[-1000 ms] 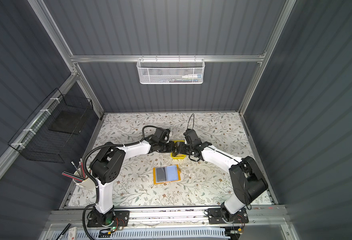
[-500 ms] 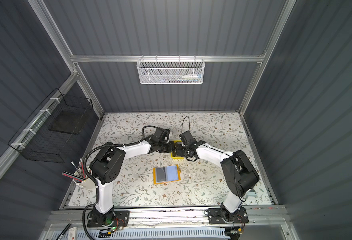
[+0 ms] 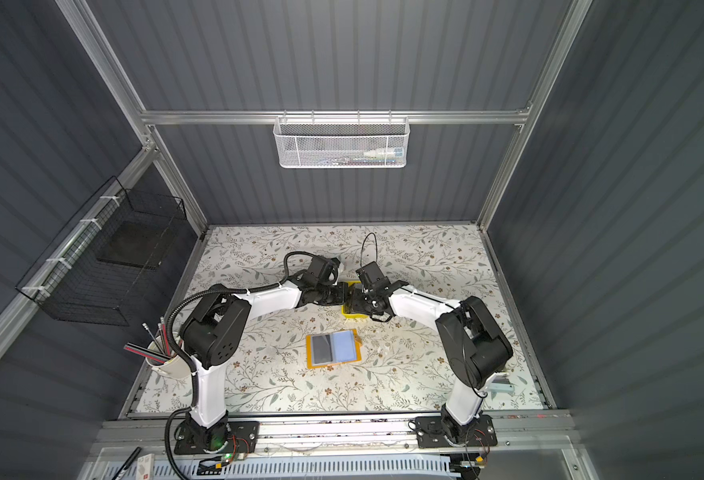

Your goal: Put the credit cards into the card holder

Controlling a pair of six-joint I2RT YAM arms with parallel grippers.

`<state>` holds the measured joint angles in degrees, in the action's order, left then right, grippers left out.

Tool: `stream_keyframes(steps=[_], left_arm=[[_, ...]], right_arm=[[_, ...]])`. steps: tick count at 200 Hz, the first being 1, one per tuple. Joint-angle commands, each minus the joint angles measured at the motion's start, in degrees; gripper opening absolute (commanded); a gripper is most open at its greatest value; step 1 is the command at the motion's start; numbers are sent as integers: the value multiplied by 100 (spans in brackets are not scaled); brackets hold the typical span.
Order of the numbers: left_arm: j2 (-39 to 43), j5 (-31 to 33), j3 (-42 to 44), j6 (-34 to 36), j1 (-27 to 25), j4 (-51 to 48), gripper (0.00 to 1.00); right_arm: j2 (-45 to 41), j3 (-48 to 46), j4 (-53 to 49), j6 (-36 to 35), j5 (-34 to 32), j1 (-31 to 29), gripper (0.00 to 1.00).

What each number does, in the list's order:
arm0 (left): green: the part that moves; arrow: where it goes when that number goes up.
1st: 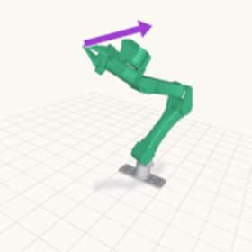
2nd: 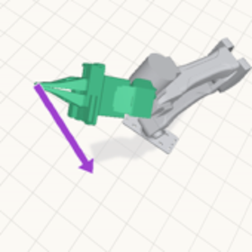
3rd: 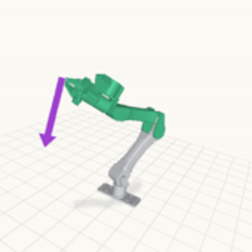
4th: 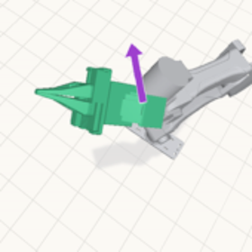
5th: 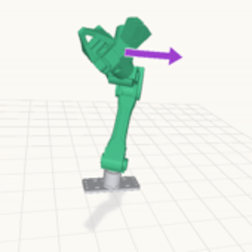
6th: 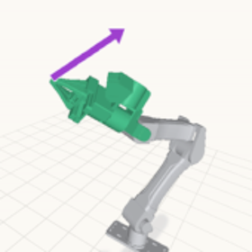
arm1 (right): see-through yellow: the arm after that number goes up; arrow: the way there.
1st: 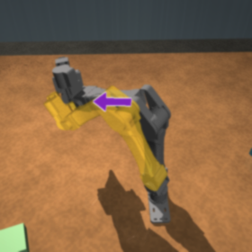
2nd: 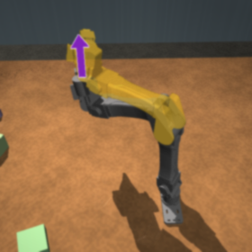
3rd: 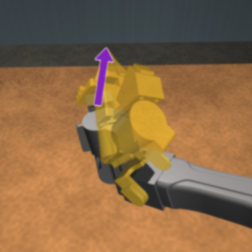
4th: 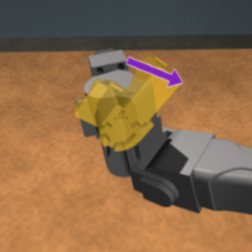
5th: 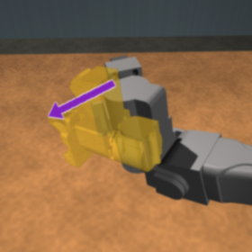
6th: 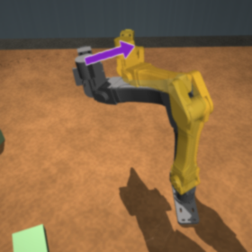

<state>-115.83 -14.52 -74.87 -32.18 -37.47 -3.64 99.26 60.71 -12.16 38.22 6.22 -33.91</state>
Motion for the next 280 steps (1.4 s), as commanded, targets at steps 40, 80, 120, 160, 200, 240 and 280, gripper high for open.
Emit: stream_keyframes(steps=[40,80,120,160,200,240,280], left_arm=[[756,59,512,-124,-110,-71,8],[1489,-123,1102,-343,-146,198,11],[2263,-606,1858,-659,-146,526,15],[3041,-1130,2816,-1173,-137,1310,20],[3501,-1806,3596,-1808,-137,2468,30],[3860,-2127,4001,-2105,-137,3000,31],[4054,-2292,4215,-2292,-137,3256,32]], right_arm=[[-793,-630,362,134,-130,-27,2],[-1331,-1079,610,135,-62,-26,2],[-2068,-1604,814,115,111,-20,1],[-3048,-2309,1038,216,447,-36,2],[-4053,-2977,1436,510,818,-123,2],[-4561,-3404,1928,850,1241,-134,2],[-4647,-3640,2474,1143,1967,-159,2]])
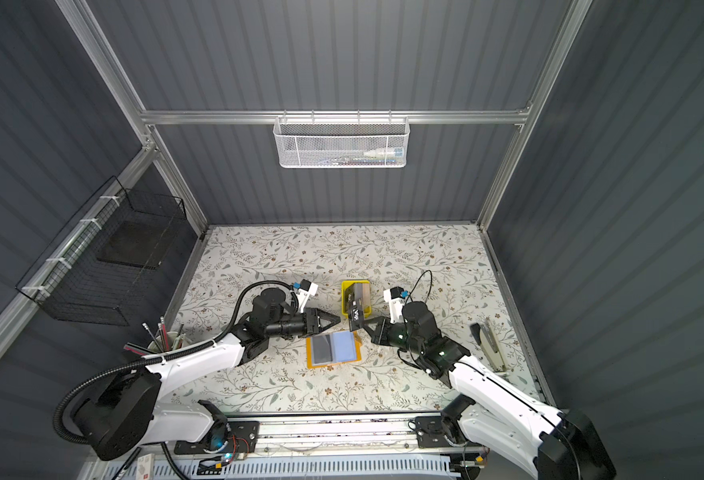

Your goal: Put the credit cards into the card holder

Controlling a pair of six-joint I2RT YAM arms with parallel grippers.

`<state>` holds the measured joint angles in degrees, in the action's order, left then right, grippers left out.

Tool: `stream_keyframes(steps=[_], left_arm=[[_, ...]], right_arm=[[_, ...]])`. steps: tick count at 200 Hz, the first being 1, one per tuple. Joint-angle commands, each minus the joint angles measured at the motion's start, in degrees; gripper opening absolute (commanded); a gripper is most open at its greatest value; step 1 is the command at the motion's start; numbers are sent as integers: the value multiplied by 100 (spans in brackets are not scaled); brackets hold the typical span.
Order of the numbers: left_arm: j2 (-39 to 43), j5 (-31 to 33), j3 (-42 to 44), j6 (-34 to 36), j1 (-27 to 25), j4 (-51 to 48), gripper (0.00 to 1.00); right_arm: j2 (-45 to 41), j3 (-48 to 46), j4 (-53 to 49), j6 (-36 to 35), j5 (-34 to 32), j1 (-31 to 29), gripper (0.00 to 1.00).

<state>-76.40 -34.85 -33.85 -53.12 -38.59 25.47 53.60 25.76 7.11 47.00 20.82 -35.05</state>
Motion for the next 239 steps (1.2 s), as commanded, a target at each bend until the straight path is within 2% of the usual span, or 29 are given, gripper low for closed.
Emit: stream_keyframes(steps=[1,52,101,168,215,230,239], left_arm=[[114,-264,118,-198,-26,344,32],[249,-274,192,-228,-26,176,32],[100,-459,249,-525,-25,713,31],[115,-554,345,-779,-26,1145,17],[217,-526,399,-684,-26,976,6],[310,-395,419,-568,-26,694,2],[402,-282,453,-449,-26,495,2]], right_arm=[[-84,-148,559,274,513,-46,2],[-273,-339,917,485,642,-106,2],[-169,-504,1537,804,895,-145,2],[28,-528,1714,863,838,-278,3],[28,-431,1309,729,598,-345,9],[4,-229,677,422,225,-545,13],[2,-93,264,272,-270,-744,15]])
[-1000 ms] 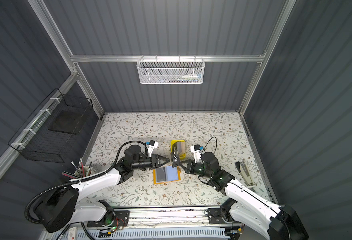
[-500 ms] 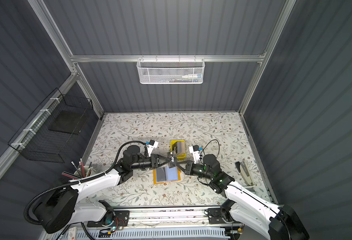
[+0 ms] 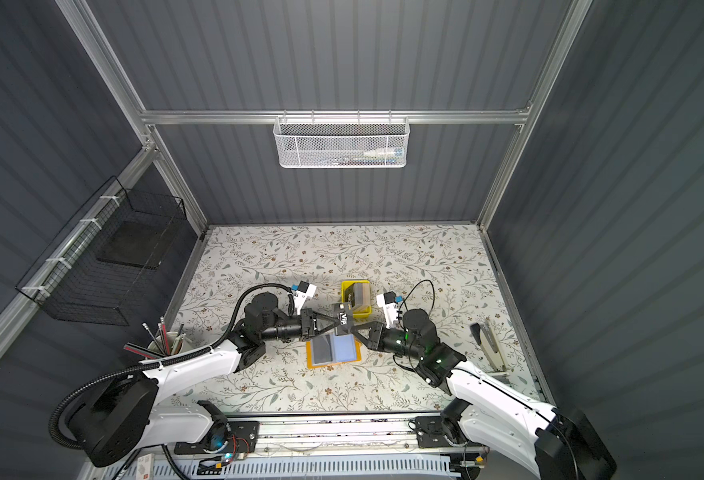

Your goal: Put the credit cards into the card holder

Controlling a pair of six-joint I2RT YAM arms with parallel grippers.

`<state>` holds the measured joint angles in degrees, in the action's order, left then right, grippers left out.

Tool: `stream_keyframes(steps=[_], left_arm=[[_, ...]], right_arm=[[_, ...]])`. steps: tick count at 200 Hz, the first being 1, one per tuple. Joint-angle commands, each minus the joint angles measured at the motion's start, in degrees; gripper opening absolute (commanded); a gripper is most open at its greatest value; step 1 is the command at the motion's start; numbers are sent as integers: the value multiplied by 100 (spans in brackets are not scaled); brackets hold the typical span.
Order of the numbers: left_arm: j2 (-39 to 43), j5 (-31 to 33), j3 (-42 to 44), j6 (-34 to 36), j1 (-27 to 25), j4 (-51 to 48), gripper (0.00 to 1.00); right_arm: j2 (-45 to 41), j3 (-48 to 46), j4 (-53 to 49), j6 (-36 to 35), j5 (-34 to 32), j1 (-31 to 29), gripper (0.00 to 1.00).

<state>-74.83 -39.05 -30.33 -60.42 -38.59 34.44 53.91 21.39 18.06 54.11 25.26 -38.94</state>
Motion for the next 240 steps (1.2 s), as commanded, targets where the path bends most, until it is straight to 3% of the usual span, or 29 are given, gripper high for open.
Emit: stream_keyframes(steps=[1,31,56,94,147,240], left_arm=[[256,144,104,288,-26,-428,2],[560,447,373,473,-17,-1080,0],[760,596,708,409,18,-1281,0],[1030,855,930,571,27,-1681,0],[748,991,1085,449,36,-1299,0],[540,1235,1033,647,44,-1469,0]], right_arm=[[-25,351,-871,-450,-776,-380,15],[81,586,-1697,-658,-1929,-912,21],[323,643,-1944,-649,-2500,-1219,22],[960,816,-2177,-471,-2804,-1327,25],[2251,1378,-2672,-477,-2840,-1327,23],[2976,1612,-2794,-473,-2902,-1314,23]])
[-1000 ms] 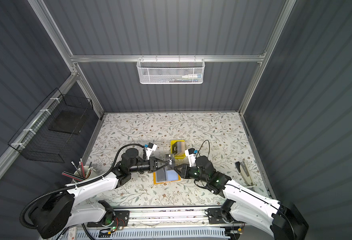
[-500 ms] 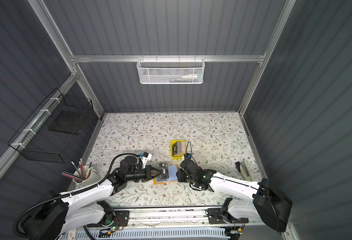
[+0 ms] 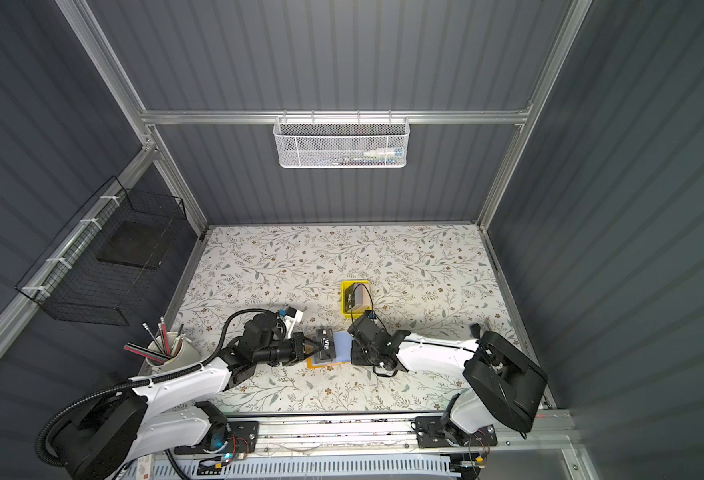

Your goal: Put the credit cards into the card holder

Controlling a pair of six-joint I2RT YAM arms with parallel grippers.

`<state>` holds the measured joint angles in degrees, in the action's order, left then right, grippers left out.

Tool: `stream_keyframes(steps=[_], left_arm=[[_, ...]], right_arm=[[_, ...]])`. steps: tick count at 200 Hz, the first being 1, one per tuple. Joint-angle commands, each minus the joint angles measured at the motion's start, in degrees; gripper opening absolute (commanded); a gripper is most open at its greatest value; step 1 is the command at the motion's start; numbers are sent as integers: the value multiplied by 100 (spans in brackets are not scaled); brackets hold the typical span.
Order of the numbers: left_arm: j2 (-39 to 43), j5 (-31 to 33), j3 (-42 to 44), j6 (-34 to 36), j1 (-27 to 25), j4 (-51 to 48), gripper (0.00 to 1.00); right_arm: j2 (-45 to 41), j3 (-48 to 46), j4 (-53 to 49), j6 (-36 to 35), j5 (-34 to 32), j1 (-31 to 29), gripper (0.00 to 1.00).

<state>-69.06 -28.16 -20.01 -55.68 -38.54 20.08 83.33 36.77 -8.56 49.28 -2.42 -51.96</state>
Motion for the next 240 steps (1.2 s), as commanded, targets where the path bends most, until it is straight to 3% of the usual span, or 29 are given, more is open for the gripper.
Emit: stream_keyframes(steps=[1,50,87,179,240], left_arm=[[-37,145,4,172,40,-32,0],[-232,194,-8,129,41,60,0],[-296,333,-3,62,48,-41,0],[-711,376,-12,-136,49,214,0],[-881,349,34,-198,67,392,0]], right_arm=[[34,70,-143,11,-140,-18,23],[79,68,-102,7,-126,-18,25],[118,139,-70,-52,-119,-24,33],[244,46,-84,19,-174,-77,33],[356,66,-198,22,-277,-121,27]])
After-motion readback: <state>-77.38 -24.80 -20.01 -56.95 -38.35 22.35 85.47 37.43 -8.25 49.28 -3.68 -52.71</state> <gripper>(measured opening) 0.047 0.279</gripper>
